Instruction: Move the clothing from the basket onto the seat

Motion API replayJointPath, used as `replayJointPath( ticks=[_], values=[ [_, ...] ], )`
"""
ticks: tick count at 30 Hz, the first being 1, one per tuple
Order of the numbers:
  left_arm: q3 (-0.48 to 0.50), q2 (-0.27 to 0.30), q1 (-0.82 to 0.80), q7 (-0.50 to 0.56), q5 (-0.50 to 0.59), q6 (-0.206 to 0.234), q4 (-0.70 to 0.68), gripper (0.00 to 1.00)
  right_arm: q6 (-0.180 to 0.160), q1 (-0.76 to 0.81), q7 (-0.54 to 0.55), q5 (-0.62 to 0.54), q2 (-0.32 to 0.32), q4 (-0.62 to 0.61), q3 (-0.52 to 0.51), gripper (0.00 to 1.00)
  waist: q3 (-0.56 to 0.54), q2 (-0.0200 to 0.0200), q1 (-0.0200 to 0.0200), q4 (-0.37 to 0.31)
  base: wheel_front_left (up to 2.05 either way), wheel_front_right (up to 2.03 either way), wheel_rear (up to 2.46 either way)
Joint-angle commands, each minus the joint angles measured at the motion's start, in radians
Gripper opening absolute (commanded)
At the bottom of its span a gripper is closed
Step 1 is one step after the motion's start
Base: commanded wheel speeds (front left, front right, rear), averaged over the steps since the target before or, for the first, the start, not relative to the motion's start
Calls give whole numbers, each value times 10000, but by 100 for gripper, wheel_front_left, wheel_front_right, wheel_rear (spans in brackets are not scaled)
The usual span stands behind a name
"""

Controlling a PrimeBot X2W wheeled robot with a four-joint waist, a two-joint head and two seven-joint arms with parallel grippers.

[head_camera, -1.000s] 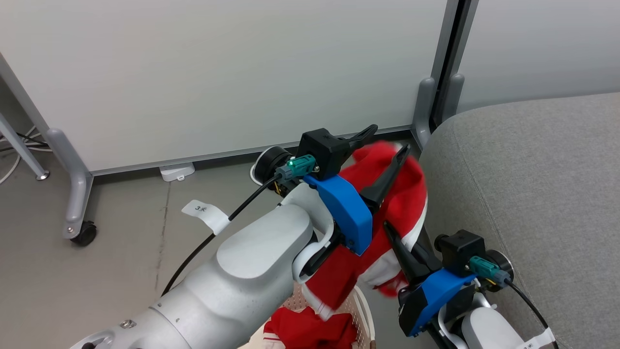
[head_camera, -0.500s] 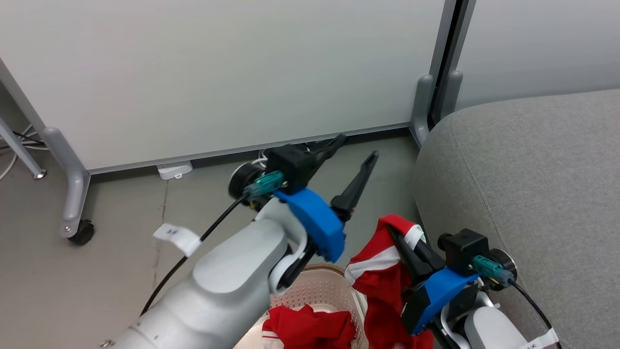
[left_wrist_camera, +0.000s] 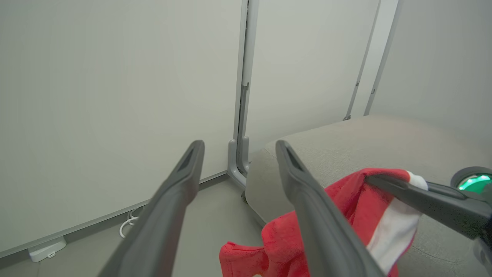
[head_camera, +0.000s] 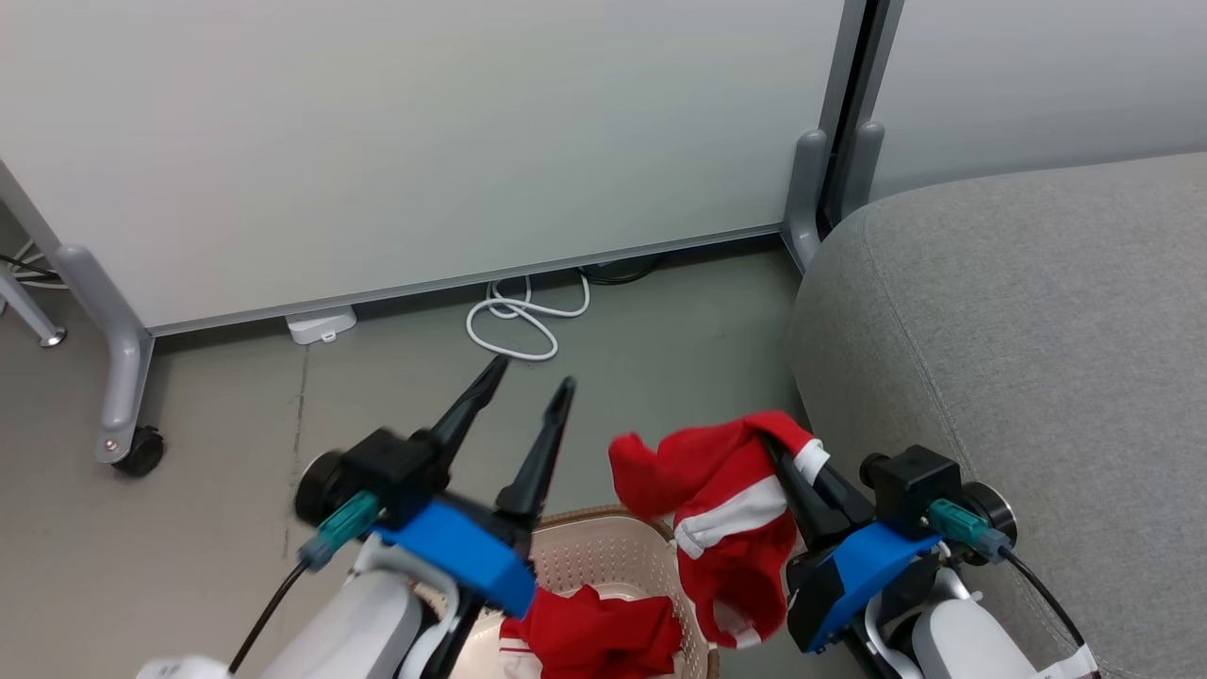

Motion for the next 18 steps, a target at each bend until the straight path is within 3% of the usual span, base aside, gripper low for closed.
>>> replayJointPath(
  ticks=[1, 9, 18],
  values=[
    [449, 89, 522, -47, 284, -20, -263, 100, 5, 144, 54, -98, -36, -119, -68, 0, 17, 0, 0, -27, 0, 0, 0],
    [2108, 143, 2494, -49, 1284, -356, -690, 100, 5, 418, 238, -298, -36, -416, -256, 0, 24, 0, 0, -100, 0, 0, 0],
    [2741, -190, 2998, -48, 2027, -795, -896, 100, 5, 461, 314, -254, -36, -675, -257, 0, 135, 0, 0, -556, 0, 0, 0]
  ],
)
